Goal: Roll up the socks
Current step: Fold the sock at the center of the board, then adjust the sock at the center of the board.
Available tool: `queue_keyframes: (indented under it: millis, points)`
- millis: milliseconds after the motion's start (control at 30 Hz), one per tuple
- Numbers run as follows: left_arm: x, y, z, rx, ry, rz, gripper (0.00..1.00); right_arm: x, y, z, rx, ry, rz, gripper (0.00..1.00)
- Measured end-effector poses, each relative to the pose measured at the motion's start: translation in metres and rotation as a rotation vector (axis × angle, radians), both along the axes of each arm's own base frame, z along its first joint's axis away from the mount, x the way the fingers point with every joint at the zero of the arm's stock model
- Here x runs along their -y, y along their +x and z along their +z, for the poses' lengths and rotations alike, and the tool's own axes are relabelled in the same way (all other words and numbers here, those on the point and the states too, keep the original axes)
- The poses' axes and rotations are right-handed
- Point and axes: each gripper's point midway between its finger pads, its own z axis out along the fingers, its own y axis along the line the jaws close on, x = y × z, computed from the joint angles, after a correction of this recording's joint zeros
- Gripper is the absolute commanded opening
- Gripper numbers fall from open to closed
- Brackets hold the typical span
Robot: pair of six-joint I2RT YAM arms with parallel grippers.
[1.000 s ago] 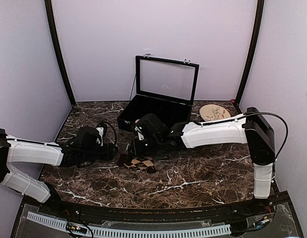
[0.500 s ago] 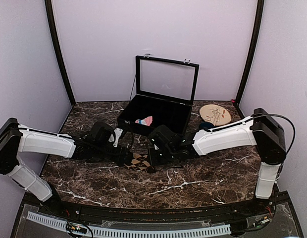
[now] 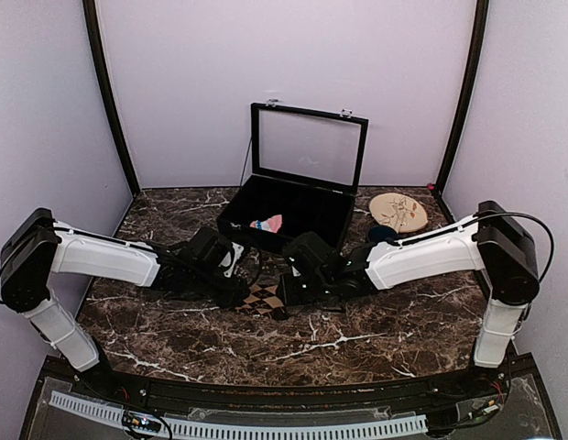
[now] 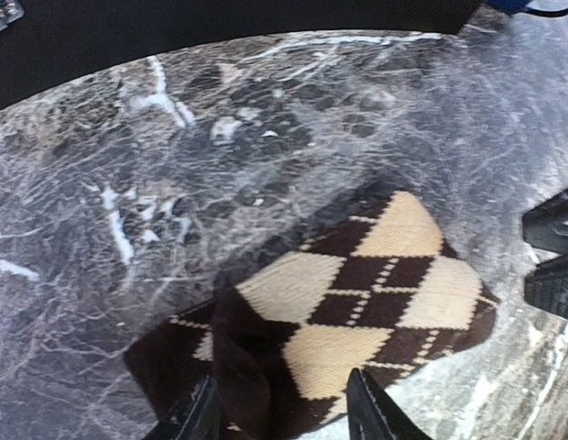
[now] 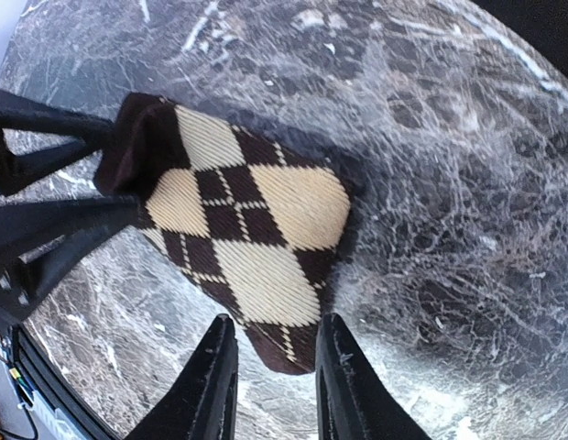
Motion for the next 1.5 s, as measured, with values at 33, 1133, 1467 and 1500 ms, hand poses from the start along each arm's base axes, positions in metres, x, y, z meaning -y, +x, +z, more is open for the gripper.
queue_keyframes:
  millis: [33, 1133, 1467, 1500]
  points:
    - [-0.001, 0.002, 0.0, 0.004, 0.012, 0.008, 0.48, 0.001, -0.001, -0.001, 0.0, 0.0, 0.0, 0.29]
    - [-0.009, 0.015, -0.019, 0.049, 0.209, 0.042, 0.01, 0.009, -0.005, -0.013, -0.014, -0.013, -0.008, 0.29]
    - [-0.007, 0.018, 0.004, 0.092, 0.167, 0.05, 0.0, 0.009, -0.004, -0.013, -0.014, -0.009, -0.009, 0.37]
    - [-0.007, 0.018, 0.007, 0.097, 0.161, 0.05, 0.0, 0.009, -0.004, -0.013, -0.012, -0.009, -0.007, 0.39]
